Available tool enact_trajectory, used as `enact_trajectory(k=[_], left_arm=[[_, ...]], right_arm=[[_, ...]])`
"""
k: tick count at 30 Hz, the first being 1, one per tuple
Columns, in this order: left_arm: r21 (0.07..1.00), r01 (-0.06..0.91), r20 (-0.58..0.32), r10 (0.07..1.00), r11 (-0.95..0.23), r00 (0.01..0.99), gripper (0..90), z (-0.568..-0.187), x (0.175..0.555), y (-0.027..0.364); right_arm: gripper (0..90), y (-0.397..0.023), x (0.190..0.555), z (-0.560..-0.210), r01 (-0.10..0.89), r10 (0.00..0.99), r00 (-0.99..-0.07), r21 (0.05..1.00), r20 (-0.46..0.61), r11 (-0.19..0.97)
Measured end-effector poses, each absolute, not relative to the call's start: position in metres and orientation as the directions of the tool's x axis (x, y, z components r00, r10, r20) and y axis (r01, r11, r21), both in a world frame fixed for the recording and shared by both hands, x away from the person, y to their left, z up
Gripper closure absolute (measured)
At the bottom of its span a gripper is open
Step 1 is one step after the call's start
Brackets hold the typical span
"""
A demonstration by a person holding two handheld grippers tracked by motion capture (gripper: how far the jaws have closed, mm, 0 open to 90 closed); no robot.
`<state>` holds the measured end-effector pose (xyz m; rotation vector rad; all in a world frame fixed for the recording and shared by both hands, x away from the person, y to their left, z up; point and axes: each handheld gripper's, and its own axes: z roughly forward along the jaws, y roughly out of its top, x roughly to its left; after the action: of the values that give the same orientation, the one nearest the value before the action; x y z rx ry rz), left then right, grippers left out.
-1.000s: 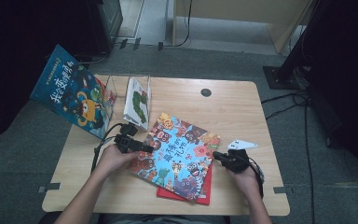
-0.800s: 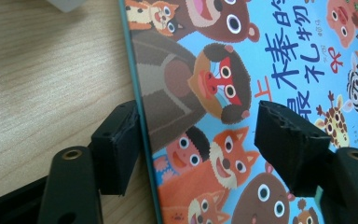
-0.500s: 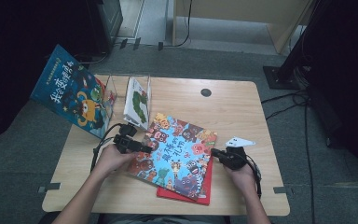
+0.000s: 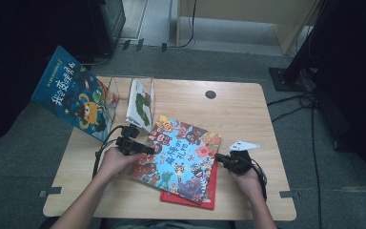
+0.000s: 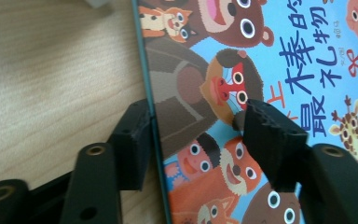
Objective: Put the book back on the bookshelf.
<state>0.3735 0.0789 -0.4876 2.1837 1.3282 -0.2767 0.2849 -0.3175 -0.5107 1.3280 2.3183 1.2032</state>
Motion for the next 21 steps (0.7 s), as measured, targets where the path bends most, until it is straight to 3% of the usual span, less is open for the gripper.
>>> enact_trajectory(k=[3,15,21], left_arm=[[0.316,0.867,-0.448,0.745,-0.385,0.494,51.8,-0.482,0.372,0.08],[0.412,0.856,-0.572,0.643,-0.311,0.509,54.8,-0.417,0.364,0.094],[0.379,0.86,-0.574,0.642,-0.342,0.508,57.6,-0.397,0.367,0.086]], right_arm=[[90.0,-0.32,0.286,-0.512,0.631,0.788,-0.573,0.736,0.226,0.247],[90.0,-0.316,0.286,-0.511,0.63,0.769,-0.591,0.735,0.243,0.251],[90.0,-0.3,0.287,-0.511,0.594,0.749,-0.631,0.746,0.203,0.299]])
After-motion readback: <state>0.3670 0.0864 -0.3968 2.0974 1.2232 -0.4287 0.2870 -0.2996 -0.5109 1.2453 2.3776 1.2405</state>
